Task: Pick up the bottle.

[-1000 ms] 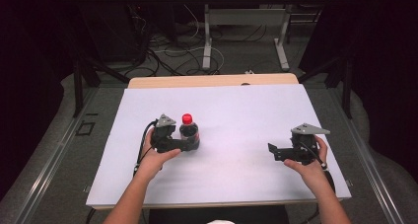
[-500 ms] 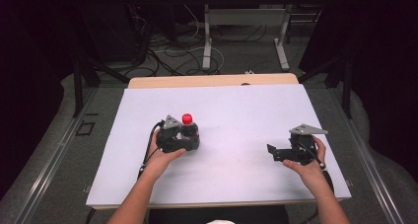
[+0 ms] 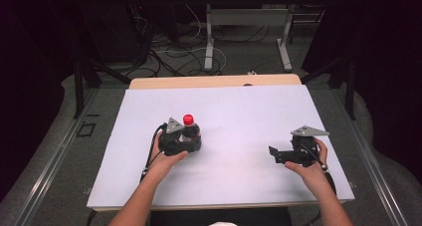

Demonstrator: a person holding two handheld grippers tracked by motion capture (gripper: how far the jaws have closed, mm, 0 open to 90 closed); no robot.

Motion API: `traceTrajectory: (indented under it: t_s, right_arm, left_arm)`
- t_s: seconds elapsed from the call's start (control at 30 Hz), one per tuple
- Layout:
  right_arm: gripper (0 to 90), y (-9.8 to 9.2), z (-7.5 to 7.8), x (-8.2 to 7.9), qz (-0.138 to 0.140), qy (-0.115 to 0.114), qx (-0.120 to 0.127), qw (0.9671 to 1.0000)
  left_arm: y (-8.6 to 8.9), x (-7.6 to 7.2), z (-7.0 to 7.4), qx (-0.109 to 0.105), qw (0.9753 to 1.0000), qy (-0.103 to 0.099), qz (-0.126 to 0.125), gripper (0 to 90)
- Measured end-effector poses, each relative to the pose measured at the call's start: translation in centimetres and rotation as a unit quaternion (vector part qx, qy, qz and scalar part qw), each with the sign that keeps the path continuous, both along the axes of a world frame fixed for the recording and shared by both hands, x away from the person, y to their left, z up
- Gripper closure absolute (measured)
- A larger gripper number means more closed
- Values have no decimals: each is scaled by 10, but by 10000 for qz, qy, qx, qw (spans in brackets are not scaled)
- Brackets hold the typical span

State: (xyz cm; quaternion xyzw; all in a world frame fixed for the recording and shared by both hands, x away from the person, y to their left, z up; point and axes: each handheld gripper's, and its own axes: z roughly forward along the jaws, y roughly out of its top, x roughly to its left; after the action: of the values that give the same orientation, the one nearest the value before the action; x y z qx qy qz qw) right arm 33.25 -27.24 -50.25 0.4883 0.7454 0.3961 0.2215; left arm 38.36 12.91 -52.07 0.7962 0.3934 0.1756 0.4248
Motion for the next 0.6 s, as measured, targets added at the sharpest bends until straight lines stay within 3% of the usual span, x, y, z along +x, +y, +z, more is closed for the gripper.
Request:
traceTrajectory:
  t_s: [0.07, 0.2, 0.33, 0.6]
  right_arm:
    - [0, 1, 0, 0, -14, 13, 11, 10000]
    - [0, 2, -1, 0, 11, 11, 10, 10000]
    - [0, 2, -1, 0, 30, 9, -5, 10000]
    - [5, 3, -1, 0, 45, -7, 30, 10000]
  left_arm:
    - [0, -1, 1, -43, 9999, -109, 30, 289]
    - [-1, -3, 3, 72, 9999, -121, -41, 294]
    - [-4, -4, 2, 47, 9998, -191, -33, 296]
    - [-6, -8, 6, 167, 9996, -152, -177, 297]
